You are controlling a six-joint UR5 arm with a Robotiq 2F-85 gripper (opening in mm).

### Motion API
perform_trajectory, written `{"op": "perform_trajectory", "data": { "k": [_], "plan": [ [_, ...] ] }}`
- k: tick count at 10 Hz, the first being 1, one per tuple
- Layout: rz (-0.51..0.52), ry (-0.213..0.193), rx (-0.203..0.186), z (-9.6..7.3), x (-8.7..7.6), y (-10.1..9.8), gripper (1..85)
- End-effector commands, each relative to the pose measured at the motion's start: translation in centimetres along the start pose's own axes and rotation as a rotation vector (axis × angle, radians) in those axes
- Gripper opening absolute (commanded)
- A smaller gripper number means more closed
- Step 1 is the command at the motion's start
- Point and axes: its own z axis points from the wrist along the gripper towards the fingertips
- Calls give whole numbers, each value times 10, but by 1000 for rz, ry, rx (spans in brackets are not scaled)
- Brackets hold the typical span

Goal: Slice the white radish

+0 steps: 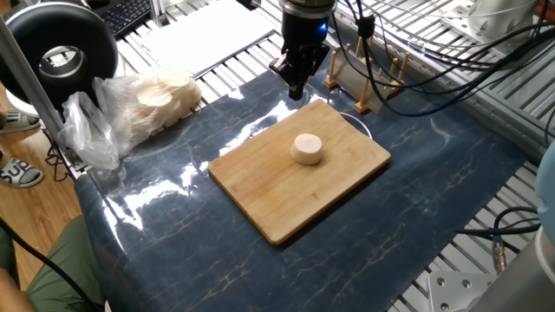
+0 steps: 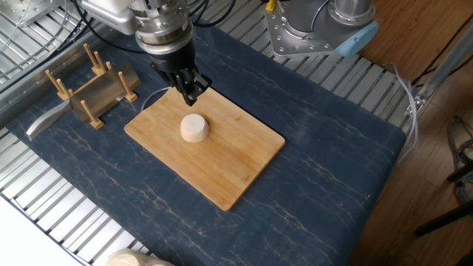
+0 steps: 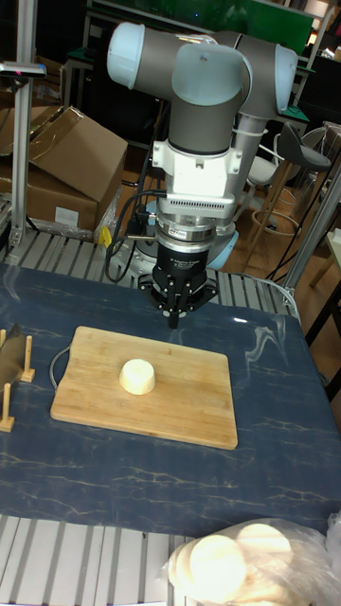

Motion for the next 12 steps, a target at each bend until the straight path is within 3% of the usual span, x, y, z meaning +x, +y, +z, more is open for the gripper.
{"op": "perform_trajectory", "data": {
  "k": [1, 3, 5, 7, 8, 9, 10, 11, 12],
  "plan": [
    [2, -9, -20, -2, -3, 5, 10],
    [8, -13, -23, -1, -4, 6, 10],
    [100, -33, -82, -2, -10, 21, 10],
    [156, -51, -4, -2, -14, 0, 10],
    [161, -26, -34, -2, -8, 8, 10],
    [159, -21, -6, -1, -6, 1, 10],
    [162, -45, 61, -2, -11, -17, 10],
    [125, -54, 75, -3, -13, -20, 10],
    [72, -69, 49, -2, -18, -13, 10]
  ]
}}
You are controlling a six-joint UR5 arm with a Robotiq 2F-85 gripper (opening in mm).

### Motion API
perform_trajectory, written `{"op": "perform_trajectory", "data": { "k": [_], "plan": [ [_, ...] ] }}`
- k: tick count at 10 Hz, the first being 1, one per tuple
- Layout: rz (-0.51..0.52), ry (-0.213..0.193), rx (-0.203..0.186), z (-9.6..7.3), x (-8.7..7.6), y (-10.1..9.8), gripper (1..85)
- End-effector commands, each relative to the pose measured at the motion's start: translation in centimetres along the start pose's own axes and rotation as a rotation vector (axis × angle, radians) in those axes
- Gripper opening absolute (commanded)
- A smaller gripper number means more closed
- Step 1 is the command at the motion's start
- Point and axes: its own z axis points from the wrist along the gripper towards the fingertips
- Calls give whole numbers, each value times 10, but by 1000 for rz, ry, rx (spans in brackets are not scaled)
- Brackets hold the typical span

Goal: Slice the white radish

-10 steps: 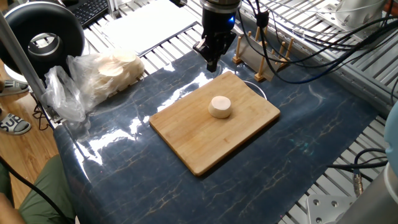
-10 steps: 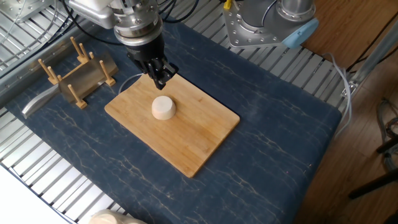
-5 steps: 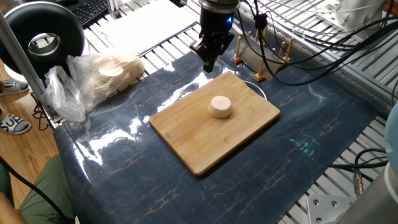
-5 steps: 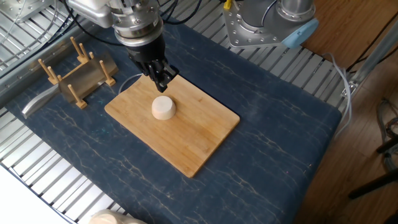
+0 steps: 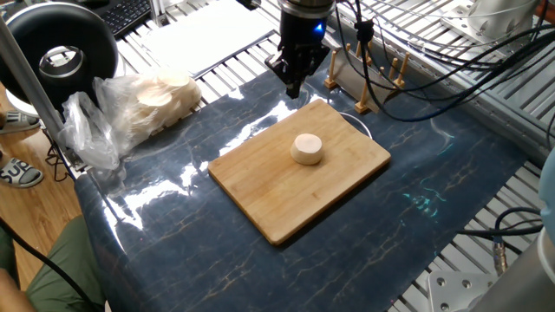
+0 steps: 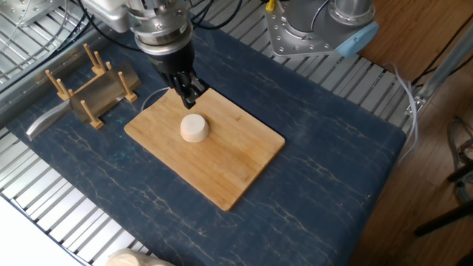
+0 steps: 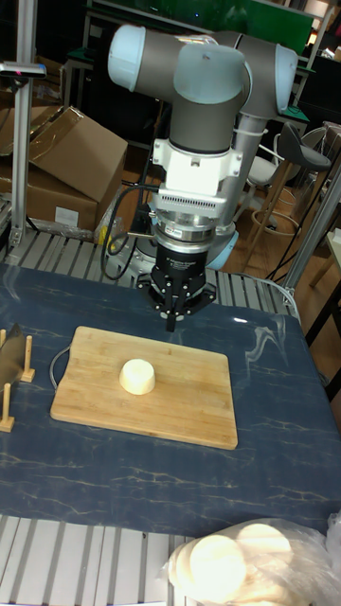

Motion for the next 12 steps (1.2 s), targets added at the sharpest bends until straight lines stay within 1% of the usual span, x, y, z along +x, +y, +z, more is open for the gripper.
{"op": "perform_trajectory", "data": {
  "k": [1, 2, 3, 4, 5, 6, 7, 8, 9, 10, 11, 12],
  "plan": [
    [-92, -28, 3, -7, -18, -27, 10],
    [-119, -27, 6, -11, -25, -48, 10],
    [-142, -27, 14, -13, -27, -64, 10],
    [-181, -25, 36, -13, -28, -83, 10],
    [-262, -4, 69, -13, -26, -107, 10],
    [-304, -22, 111, -7, -31, -120, 10],
    [-278, -27, 36, -3, -31, -101, 10],
    [-179, -9, -28, -3, -24, -85, 10],
    [-67, -9, 0, -2, -25, -93, 10],
    [5, -9, 44, -3, -25, -104, 10],
    [62, -12, 61, -3, -25, -109, 10],
    [83, -29, 77, -3, -29, -113, 10]
  ]
}}
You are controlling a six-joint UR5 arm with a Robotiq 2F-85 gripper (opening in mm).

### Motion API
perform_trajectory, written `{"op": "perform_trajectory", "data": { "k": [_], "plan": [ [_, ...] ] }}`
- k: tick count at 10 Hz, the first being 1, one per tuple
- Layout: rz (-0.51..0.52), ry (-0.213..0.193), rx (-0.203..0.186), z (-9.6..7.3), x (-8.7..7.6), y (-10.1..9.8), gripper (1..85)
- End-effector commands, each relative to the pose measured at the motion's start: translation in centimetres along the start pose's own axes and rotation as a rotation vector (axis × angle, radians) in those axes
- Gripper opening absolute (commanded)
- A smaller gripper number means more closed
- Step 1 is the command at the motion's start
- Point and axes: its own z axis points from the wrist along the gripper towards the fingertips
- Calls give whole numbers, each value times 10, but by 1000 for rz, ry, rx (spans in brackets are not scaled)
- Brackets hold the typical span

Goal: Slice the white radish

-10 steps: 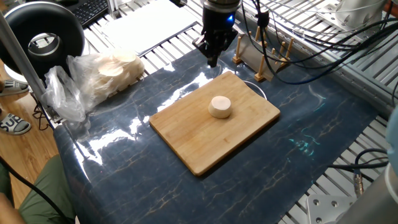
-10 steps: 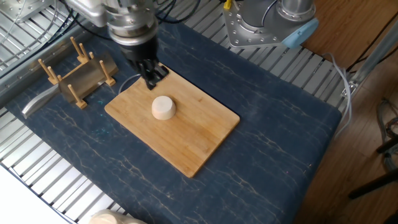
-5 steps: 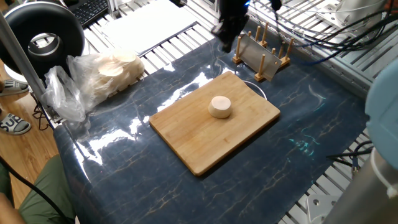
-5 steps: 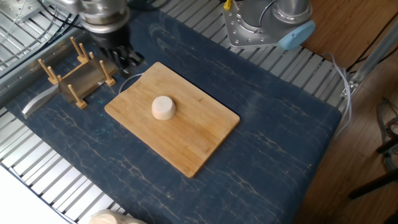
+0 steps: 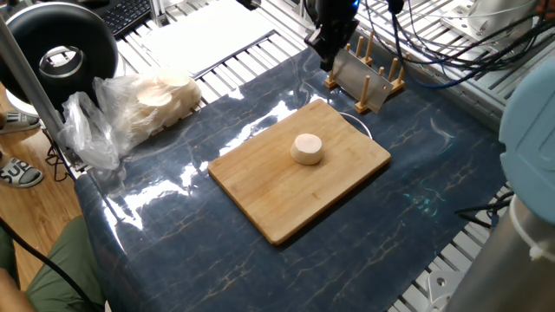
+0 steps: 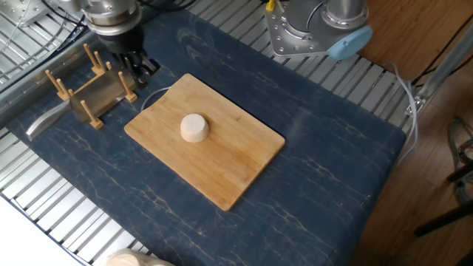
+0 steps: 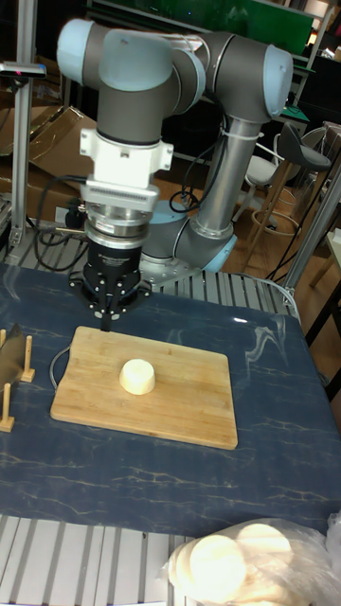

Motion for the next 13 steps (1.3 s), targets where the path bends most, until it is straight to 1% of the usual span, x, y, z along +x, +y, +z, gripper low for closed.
{"op": "perform_trajectory", "data": {
  "k": [1, 2, 3, 4, 5, 6, 7, 8, 9, 10, 11, 12, 13],
  "plan": [
    [67, -15, 7, 0, -4, -6, 10],
    [9, -18, -12, -1, -17, -27, 10],
    [-39, -18, -21, -2, -30, -52, 10],
    [-72, -18, -15, -2, -40, -74, 10],
    [-105, -16, -8, -4, -47, -94, 10],
    [-131, -16, -6, -5, -50, -109, 10],
    [-149, -21, -4, -3, -53, -117, 10],
    [-148, -28, -4, 1, -56, -116, 10],
    [-98, -23, -45, 1, -54, -106, 10],
    [-5, -4, -101, 0, -50, -91, 10],
    [66, 4, -71, 0, -48, -99, 10],
    [121, -21, -55, 1, -55, -104, 10],
    [85, -49, -49, 0, -62, -105, 10]
  ]
}}
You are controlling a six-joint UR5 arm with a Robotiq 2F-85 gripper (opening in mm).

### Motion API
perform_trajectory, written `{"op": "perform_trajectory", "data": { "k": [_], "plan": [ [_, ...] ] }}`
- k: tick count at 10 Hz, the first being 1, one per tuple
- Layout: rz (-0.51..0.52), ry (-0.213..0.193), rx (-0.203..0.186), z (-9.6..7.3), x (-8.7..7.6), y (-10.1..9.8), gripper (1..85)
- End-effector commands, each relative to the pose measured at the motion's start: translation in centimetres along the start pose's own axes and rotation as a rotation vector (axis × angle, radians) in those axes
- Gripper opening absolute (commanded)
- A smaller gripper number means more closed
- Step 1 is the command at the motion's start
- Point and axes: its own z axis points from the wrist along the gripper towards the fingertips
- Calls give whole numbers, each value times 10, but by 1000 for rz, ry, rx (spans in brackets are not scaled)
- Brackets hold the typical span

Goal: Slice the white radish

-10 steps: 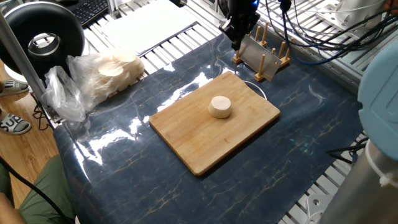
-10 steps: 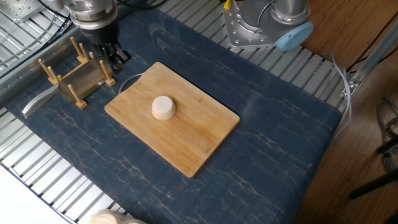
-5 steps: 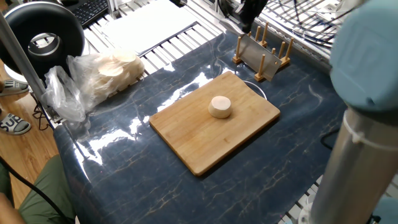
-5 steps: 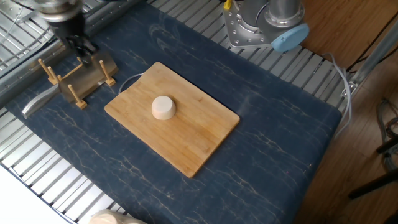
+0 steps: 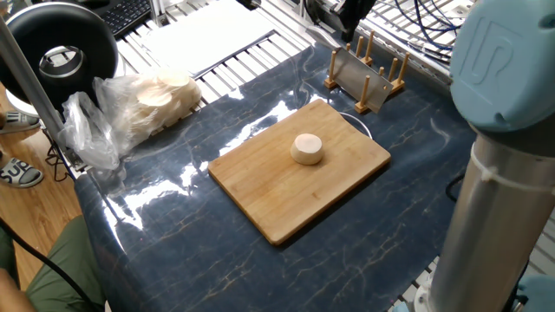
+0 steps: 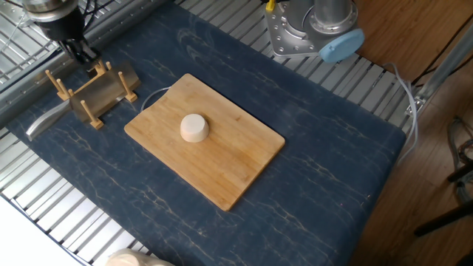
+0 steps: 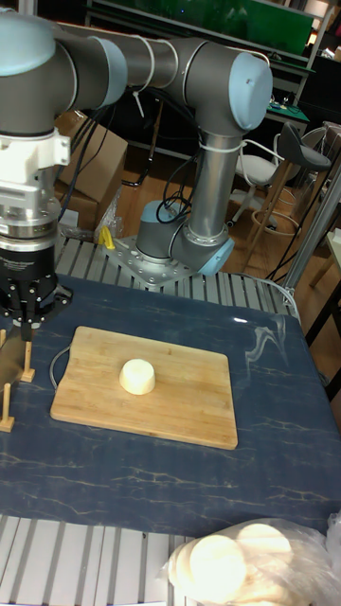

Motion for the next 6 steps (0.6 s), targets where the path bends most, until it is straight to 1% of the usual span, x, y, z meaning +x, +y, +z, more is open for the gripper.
{"op": "perform_trajectory", "data": {
  "k": [1, 2, 3, 5, 6],
  "plan": [
    [1, -32, -12, -1, -10, -2, 10],
    [-21, -25, 3, 0, -14, -19, 10],
    [-15, -29, 10, 4, -16, -28, 10],
    [-12, -33, 32, 8, -16, -36, 40],
    [-39, -29, 25, 10, -13, -37, 127]
  ]
}}
